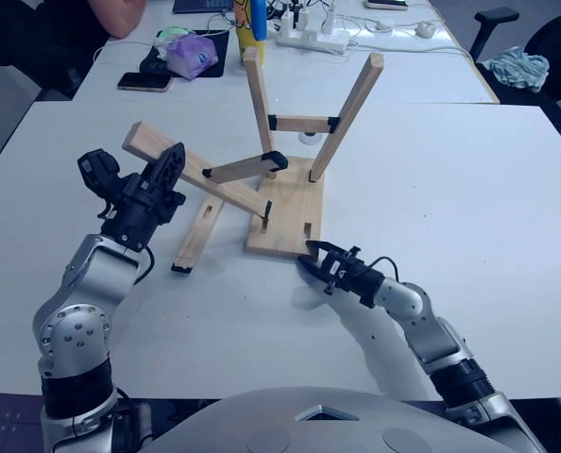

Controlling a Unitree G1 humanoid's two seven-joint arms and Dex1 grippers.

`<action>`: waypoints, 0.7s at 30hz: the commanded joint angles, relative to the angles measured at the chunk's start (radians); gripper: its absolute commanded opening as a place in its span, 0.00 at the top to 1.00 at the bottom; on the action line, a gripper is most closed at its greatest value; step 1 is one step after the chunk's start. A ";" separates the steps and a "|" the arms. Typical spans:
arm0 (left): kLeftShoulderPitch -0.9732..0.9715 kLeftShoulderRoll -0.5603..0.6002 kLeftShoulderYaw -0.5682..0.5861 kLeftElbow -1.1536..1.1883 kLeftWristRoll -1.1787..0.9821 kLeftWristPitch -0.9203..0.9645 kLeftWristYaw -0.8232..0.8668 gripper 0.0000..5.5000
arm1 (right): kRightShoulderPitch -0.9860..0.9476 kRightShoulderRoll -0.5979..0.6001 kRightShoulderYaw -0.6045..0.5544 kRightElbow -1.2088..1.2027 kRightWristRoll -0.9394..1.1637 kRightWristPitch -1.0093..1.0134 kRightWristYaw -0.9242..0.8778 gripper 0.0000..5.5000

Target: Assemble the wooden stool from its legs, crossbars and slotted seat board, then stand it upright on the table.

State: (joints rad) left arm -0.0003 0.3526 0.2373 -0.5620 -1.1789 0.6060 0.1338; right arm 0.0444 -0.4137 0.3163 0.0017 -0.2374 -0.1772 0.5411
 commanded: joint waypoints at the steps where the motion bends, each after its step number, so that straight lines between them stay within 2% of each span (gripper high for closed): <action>1: -0.045 0.026 0.018 0.016 -0.015 0.043 0.050 0.81 | 0.043 0.007 0.003 -0.003 -0.013 0.084 -0.018 0.64; 21: -0.057 -0.029 -0.023 0.054 0.112 0.078 0.108 0.81 | 0.017 0.030 0.049 0.043 -0.015 0.108 -0.027 0.64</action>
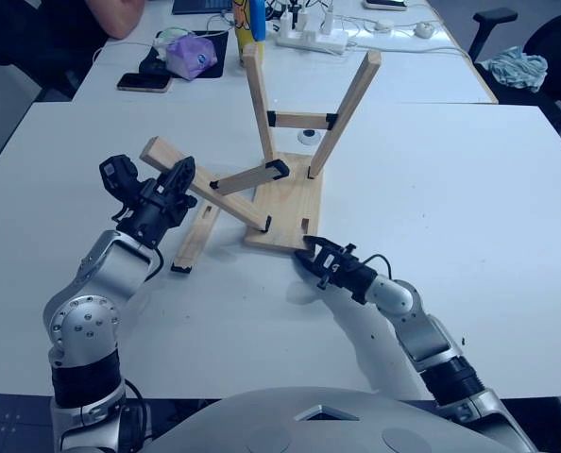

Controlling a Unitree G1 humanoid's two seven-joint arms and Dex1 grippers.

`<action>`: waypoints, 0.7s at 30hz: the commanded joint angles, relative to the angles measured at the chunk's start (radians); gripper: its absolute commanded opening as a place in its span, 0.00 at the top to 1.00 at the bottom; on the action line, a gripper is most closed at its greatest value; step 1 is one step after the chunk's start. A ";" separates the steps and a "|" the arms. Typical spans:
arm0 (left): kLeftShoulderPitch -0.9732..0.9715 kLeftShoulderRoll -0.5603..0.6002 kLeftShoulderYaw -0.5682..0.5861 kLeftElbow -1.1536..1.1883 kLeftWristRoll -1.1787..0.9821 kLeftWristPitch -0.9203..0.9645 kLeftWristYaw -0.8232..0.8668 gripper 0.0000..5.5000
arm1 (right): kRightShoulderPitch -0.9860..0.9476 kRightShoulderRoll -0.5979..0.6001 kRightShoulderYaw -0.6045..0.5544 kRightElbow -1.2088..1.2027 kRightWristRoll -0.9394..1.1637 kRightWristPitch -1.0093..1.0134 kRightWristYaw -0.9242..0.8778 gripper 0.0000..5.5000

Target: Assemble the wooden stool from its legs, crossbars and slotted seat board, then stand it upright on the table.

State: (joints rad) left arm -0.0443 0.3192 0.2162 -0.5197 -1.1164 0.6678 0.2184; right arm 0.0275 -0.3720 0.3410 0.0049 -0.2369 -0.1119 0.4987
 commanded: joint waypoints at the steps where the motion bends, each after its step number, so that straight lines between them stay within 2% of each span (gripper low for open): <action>1: -0.015 0.008 -0.001 0.013 0.054 0.020 0.023 0.81 | 0.035 -0.013 0.024 0.042 -0.016 0.041 0.015 0.64; 8: -0.015 0.029 0.013 0.019 0.076 0.046 0.018 0.81 | 0.045 -0.011 0.013 0.045 -0.009 0.052 0.004 0.64; 14: -0.040 0.048 -0.072 -0.027 0.158 0.106 0.041 0.81 | 0.050 -0.014 0.024 0.028 -0.008 0.064 0.013 0.64; 17: -0.079 0.026 -0.137 -0.074 0.181 0.158 0.090 0.81 | 0.052 -0.013 0.031 0.005 -0.006 0.085 0.024 0.64; 21: -0.069 -0.065 -0.174 -0.096 0.169 0.203 0.189 0.81 | 0.042 -0.019 0.043 -0.022 -0.006 0.114 0.041 0.64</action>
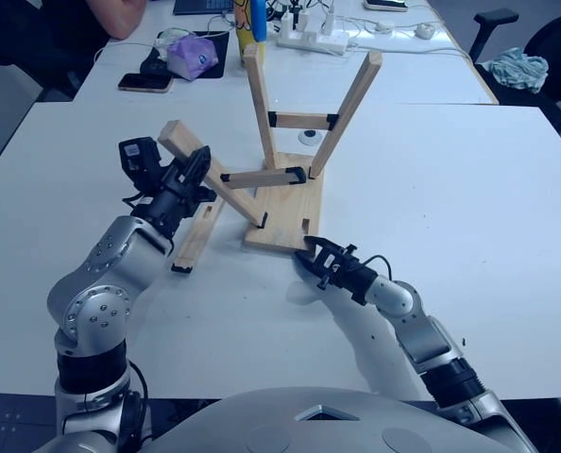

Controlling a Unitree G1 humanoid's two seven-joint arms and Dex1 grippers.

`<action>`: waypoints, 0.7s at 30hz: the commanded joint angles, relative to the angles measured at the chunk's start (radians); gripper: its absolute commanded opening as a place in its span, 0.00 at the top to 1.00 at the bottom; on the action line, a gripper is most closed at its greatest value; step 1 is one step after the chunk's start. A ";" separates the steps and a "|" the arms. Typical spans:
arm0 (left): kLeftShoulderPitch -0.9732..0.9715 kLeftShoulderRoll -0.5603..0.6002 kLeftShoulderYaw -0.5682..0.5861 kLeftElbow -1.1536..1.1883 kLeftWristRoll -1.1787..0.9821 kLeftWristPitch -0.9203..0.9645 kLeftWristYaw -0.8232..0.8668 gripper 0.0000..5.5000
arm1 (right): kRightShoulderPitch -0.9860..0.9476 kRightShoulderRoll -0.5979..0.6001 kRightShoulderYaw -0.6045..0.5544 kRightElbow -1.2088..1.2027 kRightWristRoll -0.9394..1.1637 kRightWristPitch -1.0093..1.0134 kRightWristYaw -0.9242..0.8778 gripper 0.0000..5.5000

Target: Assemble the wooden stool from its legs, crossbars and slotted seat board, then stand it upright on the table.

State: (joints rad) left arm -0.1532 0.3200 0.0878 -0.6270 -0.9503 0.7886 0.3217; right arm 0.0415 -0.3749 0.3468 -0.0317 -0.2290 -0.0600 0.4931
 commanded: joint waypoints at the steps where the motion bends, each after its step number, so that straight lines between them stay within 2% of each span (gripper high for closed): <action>1: 0.056 -0.084 -0.041 0.011 0.007 0.085 0.111 0.81 | 0.026 -0.018 0.039 0.013 -0.012 0.067 0.051 0.64; 6: 0.155 -0.149 0.012 -0.018 0.020 0.089 0.214 0.81 | 0.012 -0.032 0.050 0.007 -0.008 0.090 0.074 0.64; 10: 0.177 -0.178 -0.009 -0.045 0.031 0.103 0.226 0.81 | 0.004 -0.037 0.061 0.001 -0.008 0.103 0.086 0.64; 17: -0.008 -0.197 -0.146 -0.003 0.061 0.175 0.164 0.81 | 0.002 -0.032 0.080 -0.016 -0.008 0.133 0.084 0.64; 21: -0.044 -0.208 -0.178 0.025 0.077 0.214 0.129 0.81 | -0.007 -0.025 0.093 -0.014 -0.005 0.145 0.090 0.64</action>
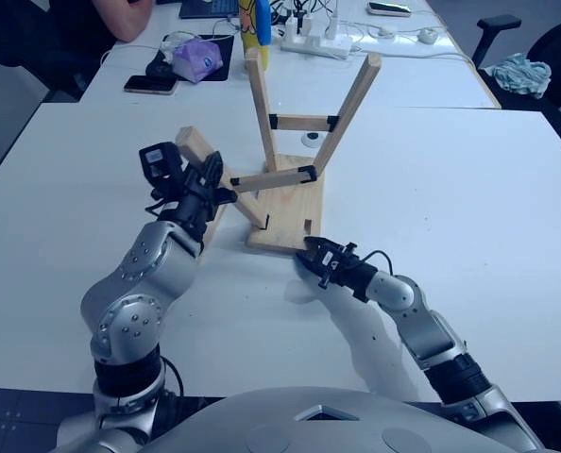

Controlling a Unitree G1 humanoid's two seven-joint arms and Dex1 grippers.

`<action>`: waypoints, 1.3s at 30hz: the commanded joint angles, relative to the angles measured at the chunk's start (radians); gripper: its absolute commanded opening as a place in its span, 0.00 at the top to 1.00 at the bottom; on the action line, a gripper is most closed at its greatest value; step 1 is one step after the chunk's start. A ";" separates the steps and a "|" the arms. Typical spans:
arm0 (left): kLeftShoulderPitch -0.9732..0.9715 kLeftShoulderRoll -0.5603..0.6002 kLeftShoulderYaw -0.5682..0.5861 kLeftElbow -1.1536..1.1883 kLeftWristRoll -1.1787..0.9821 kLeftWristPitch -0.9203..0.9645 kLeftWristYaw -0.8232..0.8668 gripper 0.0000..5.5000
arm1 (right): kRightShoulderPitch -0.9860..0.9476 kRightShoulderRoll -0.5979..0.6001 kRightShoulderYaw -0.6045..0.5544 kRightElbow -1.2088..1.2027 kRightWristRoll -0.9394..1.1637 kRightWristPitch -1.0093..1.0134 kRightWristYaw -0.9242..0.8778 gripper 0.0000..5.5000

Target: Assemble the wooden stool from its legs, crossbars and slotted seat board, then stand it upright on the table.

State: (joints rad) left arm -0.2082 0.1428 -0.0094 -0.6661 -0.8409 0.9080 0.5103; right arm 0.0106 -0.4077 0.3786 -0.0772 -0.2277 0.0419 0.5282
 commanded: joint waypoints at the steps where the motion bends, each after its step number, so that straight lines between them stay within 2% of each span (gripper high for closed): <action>1: 0.011 -0.030 -0.085 0.068 -0.028 0.101 -0.070 0.81 | 0.018 0.010 0.065 0.032 -0.006 0.048 0.058 0.64; 7: 0.035 -0.036 -0.102 0.062 -0.018 0.151 -0.098 0.81 | -0.010 0.025 0.077 0.024 0.013 0.099 0.075 0.64; 19: -0.074 0.083 -0.214 0.128 0.110 0.226 -0.301 0.81 | -0.010 0.091 0.050 0.079 0.081 0.311 0.057 0.64; 27: -0.031 0.061 -0.139 0.150 0.168 0.128 -0.356 0.81 | -0.020 0.076 0.075 0.103 0.065 0.308 0.065 0.64; 28: -0.027 0.052 -0.127 0.146 0.174 0.112 -0.358 0.76 | -0.022 0.074 0.076 0.105 0.065 0.306 0.067 0.64; 35: -0.031 0.018 -0.046 0.090 0.218 -0.013 -0.396 0.59 | -0.047 0.051 0.075 0.132 0.057 0.289 0.065 0.64; 39: 0.005 0.072 -0.007 -0.018 0.236 -0.138 -0.506 0.59 | -0.054 0.047 0.074 0.159 0.056 0.274 0.058 0.64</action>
State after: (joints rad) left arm -0.2286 0.1796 -0.0435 -0.6177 -0.6110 0.8376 0.0683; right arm -0.0992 -0.3204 0.4311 -0.0277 -0.1392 0.2439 0.5706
